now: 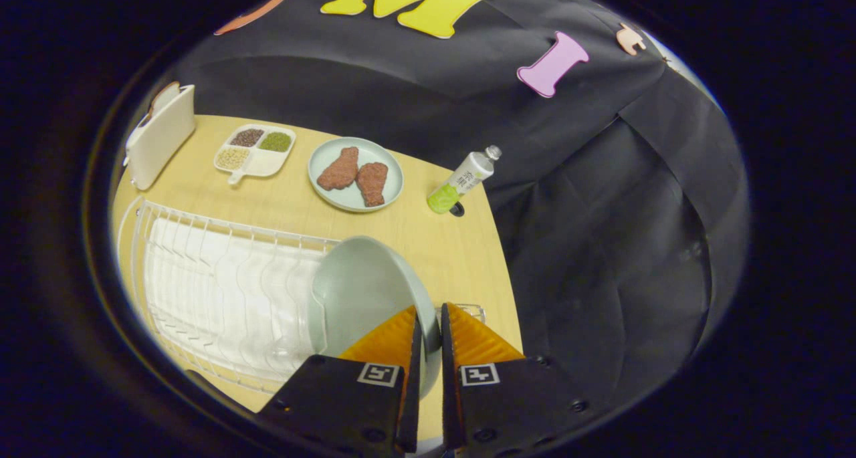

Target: Take the plate from the dish rack, then take the spoon from the basket and place it into the plate.

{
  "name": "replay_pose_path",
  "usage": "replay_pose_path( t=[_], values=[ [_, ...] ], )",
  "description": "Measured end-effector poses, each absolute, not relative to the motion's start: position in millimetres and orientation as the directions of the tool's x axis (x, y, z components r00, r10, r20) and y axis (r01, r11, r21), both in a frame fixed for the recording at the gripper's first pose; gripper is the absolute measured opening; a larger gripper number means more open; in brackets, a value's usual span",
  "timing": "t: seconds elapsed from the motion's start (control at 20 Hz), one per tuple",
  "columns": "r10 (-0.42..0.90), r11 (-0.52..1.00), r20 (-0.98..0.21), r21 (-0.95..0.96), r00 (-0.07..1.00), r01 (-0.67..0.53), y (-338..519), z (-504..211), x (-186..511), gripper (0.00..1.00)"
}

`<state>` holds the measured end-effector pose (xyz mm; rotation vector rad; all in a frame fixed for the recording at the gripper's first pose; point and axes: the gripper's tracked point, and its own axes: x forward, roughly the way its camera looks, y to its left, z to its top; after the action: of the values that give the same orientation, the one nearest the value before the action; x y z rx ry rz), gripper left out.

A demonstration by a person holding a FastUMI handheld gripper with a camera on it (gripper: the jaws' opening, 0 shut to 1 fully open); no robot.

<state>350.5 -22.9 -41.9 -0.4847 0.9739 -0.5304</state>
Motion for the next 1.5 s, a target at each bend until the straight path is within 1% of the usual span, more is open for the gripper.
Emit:
replay_pose_path(
  t=[0.15, 0.3, 0.45, 0.65, 0.8, 0.9, 1.15, 1.2, 1.3, 1.45, 1.5],
  values=[
    [-0.636, 0.757, -0.638, -0.624, 0.434, 0.193, -22.0, -43.6, 345.4, 0.17],
    [-0.646, 0.753, -0.629, -0.619, 0.431, 0.225, -12.7, -41.2, 339.8, 0.14],
    [-0.696, 0.701, -0.544, -0.656, 0.468, 0.28, -11.0, -25.9, 338.1, 0.12],
    [-0.75, 0.639, -0.45, -0.682, 0.484, 0.356, -7.8, -10.5, 332.1, 0.11],
    [-0.727, 0.668, -0.473, -0.657, 0.498, 0.351, 0.0, -14.8, 325.4, 0.11],
    [-0.66, 0.732, -0.538, -0.615, 0.524, 0.291, 11.6, -20.8, 318.5, 0.1],
    [-0.503, 0.856, -0.607, -0.449, 0.615, 0.258, 23.6, -15.9, 291.6, 0.1],
    [-0.45, 0.888, -0.63, -0.387, 0.633, 0.247, 27.4, -17.3, 284.3, 0.1],
    [-0.299, 0.953, -0.69, -0.251, 0.659, 0.17, 40.4, -27.3, 266.4, 0.1],
    [-0.063, 0.998, -0.757, -0.036, 0.651, 0.055, 58.9, -54.6, 230.2, 0.1],
    [-0.005, 0.999, -0.765, 0.019, 0.644, 0.031, 61.6, -65.8, 217.7, 0.1]
  ],
)
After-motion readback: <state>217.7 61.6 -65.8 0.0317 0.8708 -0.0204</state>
